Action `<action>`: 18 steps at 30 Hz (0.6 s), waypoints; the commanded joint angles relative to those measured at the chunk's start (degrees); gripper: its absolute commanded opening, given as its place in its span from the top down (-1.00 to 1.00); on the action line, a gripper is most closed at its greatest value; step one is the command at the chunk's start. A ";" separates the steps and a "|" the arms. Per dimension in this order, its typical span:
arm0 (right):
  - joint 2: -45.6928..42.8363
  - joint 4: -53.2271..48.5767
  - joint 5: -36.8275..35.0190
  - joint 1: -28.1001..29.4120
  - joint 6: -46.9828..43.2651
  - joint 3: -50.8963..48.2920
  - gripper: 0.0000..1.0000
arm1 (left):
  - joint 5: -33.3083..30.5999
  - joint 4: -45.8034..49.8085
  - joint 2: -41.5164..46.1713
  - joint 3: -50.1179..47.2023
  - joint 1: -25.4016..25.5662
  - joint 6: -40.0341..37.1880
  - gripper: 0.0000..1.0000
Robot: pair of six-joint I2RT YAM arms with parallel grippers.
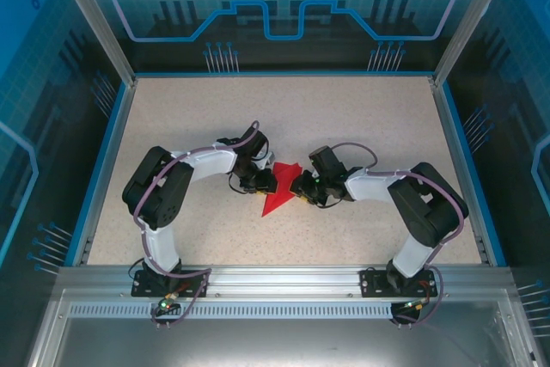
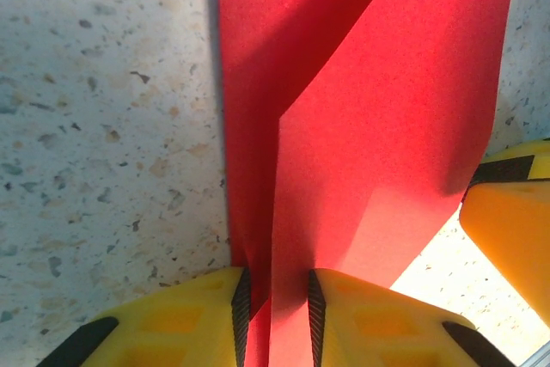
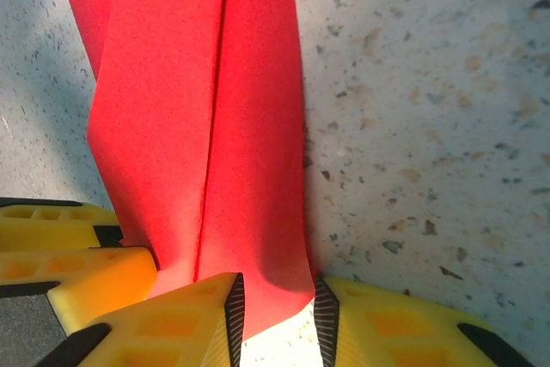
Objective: Fold a paper plane with a square sheet of paper (pick it up from the middle)
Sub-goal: Turn over the paper at the center of the table.
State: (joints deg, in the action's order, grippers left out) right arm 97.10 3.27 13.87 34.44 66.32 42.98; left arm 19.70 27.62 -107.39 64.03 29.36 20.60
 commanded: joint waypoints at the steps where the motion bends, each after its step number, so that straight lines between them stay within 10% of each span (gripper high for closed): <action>1: 2.74 7.96 2.06 0.55 1.22 -0.35 0.38 | 1.63 2.14 -0.93 1.19 0.50 -0.87 0.44; 18: -0.04 14.92 0.84 0.46 1.14 -4.54 0.34 | 2.49 1.30 0.76 -0.09 0.60 0.19 0.49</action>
State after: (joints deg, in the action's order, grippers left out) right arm 96.84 14.76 15.20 34.24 67.31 39.72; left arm 20.38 27.83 -107.53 64.14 29.43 20.62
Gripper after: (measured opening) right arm 0.331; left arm 0.258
